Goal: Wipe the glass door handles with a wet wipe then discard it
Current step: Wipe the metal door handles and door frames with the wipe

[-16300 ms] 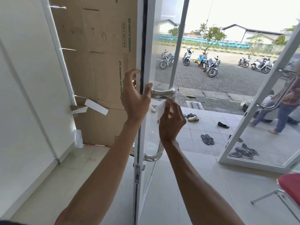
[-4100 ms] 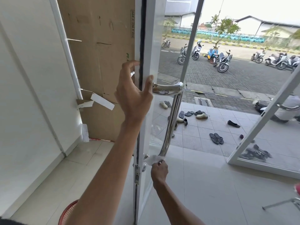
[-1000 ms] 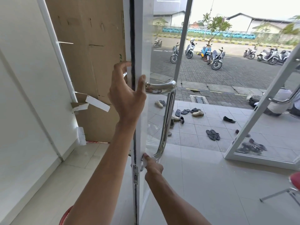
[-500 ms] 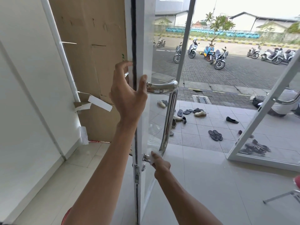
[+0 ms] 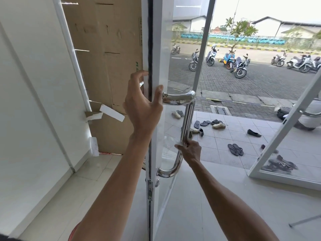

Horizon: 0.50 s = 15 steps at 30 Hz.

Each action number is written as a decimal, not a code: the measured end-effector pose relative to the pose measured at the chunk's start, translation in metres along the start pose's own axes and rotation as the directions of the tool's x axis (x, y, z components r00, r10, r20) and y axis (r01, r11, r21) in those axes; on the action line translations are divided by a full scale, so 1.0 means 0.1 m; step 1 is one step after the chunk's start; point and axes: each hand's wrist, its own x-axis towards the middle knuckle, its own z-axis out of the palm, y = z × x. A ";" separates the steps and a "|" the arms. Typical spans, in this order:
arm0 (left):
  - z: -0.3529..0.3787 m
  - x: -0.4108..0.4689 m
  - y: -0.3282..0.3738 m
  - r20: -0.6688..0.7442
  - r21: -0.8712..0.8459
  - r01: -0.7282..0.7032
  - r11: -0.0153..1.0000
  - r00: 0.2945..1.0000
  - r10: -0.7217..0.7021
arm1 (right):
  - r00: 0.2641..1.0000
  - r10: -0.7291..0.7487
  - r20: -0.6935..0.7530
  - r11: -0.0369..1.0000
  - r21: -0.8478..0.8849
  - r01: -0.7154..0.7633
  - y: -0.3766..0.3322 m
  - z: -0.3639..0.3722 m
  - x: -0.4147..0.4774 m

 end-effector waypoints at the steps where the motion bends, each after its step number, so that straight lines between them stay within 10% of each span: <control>1: 0.00 -0.01 0.00 -0.003 0.001 0.003 1.000 1.000 -0.003 | 0.998 -0.043 -0.048 0.999 0.001 0.043 -0.07 -0.01 -0.01; 15: 0.01 0.00 0.02 0.004 0.020 0.001 1.000 1.000 -0.001 | 0.985 -0.081 -0.153 0.987 -0.151 0.057 -0.03 0.01 -0.07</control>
